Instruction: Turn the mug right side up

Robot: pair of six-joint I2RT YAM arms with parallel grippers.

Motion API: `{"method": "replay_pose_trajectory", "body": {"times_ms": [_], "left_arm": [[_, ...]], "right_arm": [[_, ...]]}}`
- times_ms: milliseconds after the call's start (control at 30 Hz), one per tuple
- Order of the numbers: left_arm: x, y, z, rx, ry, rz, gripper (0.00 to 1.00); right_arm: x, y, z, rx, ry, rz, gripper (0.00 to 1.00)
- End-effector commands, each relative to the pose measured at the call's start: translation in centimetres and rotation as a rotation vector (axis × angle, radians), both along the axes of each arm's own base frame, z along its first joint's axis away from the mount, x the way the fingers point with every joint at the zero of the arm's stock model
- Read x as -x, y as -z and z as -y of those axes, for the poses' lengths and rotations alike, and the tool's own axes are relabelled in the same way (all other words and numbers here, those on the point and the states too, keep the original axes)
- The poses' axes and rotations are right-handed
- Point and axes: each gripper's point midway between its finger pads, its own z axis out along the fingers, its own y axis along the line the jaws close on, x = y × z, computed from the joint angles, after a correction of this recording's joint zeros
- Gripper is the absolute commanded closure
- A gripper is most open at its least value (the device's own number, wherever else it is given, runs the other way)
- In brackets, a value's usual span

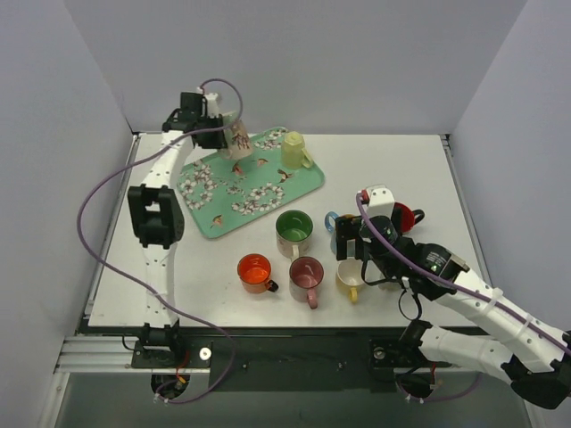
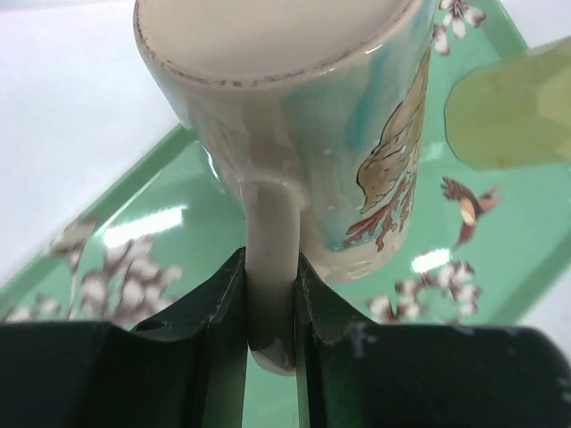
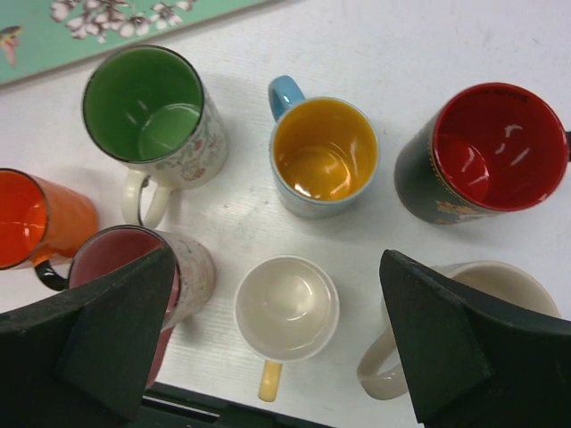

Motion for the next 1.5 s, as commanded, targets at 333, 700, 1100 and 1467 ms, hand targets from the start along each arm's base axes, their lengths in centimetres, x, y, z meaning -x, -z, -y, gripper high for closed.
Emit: {"method": "replay_pose_trajectory", "body": {"times_ms": [333, 700, 1100, 1467], "left_arm": [[18.3, -24.1, 5.5, 0.55, 0.343, 0.091, 1.0], [29.3, -27.4, 14.1, 0.631, 0.597, -0.007, 1.0], [33.2, -26.4, 17.0, 0.684, 0.743, -0.094, 1.0], [37.7, -27.7, 18.1, 0.749, 0.918, -0.131, 1.0]], "right_arm": [[-1.8, -11.6, -10.5, -0.48, -0.171, 0.294, 0.07], [-3.5, -15.9, -15.0, -0.869, -0.074, 0.458, 0.18], [-5.1, -19.1, -12.4, -0.873, 0.036, 0.639, 0.22], [-7.9, -21.1, -12.7, -0.879, 0.02, 0.676, 0.62]]}}
